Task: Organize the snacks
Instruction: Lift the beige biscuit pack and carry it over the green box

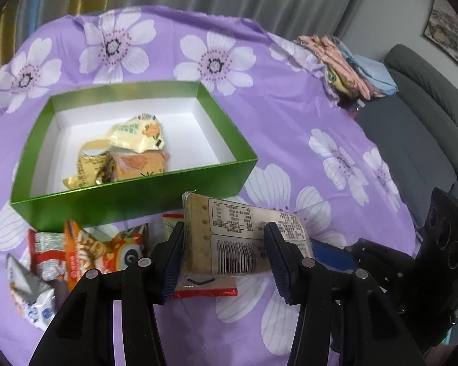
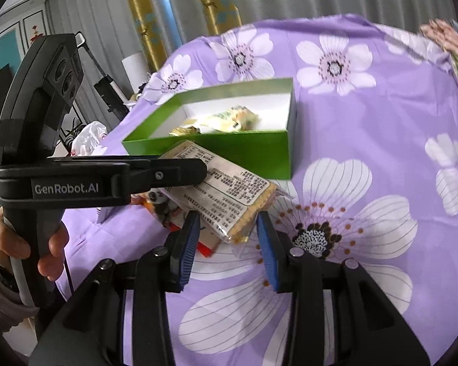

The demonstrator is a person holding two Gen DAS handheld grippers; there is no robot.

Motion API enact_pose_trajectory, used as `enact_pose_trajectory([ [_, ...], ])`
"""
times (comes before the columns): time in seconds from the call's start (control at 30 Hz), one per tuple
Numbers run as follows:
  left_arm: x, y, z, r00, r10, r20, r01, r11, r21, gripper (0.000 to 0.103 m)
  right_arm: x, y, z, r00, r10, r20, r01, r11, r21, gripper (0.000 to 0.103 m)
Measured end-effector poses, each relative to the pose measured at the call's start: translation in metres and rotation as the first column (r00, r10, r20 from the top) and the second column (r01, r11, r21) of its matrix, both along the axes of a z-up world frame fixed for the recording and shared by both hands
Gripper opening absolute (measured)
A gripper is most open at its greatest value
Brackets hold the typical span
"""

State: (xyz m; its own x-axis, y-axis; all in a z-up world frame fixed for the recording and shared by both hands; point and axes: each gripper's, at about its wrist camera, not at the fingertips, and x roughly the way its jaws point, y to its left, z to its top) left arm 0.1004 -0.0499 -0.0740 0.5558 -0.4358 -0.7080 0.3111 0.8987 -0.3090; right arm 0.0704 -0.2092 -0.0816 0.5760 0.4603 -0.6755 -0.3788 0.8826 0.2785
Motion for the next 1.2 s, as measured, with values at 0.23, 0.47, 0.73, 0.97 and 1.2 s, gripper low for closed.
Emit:
enact_pose_trajectory([
  [0.23, -0.018, 0.008, 0.023, 0.998, 0.032, 0.045, -0.031, 0.999, -0.01, 0.051, -0.012, 0.007, 0.023, 0.998, 0.025, 0.061, -0.025, 1.0, 0.002, 0.039],
  [0.47, -0.034, 0.016, 0.04, 0.995, 0.05, 0.087, -0.048, 0.999, -0.016, 0.051, -0.021, 0.014, 0.04, 0.993, 0.049, 0.112, -0.048, 0.999, -0.011, 0.039],
  [0.73, -0.045, 0.027, 0.052, 0.99, 0.07, 0.121, -0.067, 0.997, -0.031, 0.051, -0.029, 0.023, 0.054, 0.984, 0.072, 0.161, -0.068, 0.997, -0.025, 0.039],
  [0.97, -0.05, 0.035, 0.058, 0.986, 0.086, 0.139, -0.082, 0.996, -0.039, 0.051, -0.031, 0.031, 0.06, 0.98, 0.085, 0.178, -0.08, 0.996, -0.036, 0.039],
  [1.2, -0.053, 0.039, 0.061, 0.984, 0.096, 0.151, -0.09, 0.995, -0.044, 0.051, -0.032, 0.037, 0.064, 0.976, 0.098, 0.193, -0.091, 0.995, -0.042, 0.039],
])
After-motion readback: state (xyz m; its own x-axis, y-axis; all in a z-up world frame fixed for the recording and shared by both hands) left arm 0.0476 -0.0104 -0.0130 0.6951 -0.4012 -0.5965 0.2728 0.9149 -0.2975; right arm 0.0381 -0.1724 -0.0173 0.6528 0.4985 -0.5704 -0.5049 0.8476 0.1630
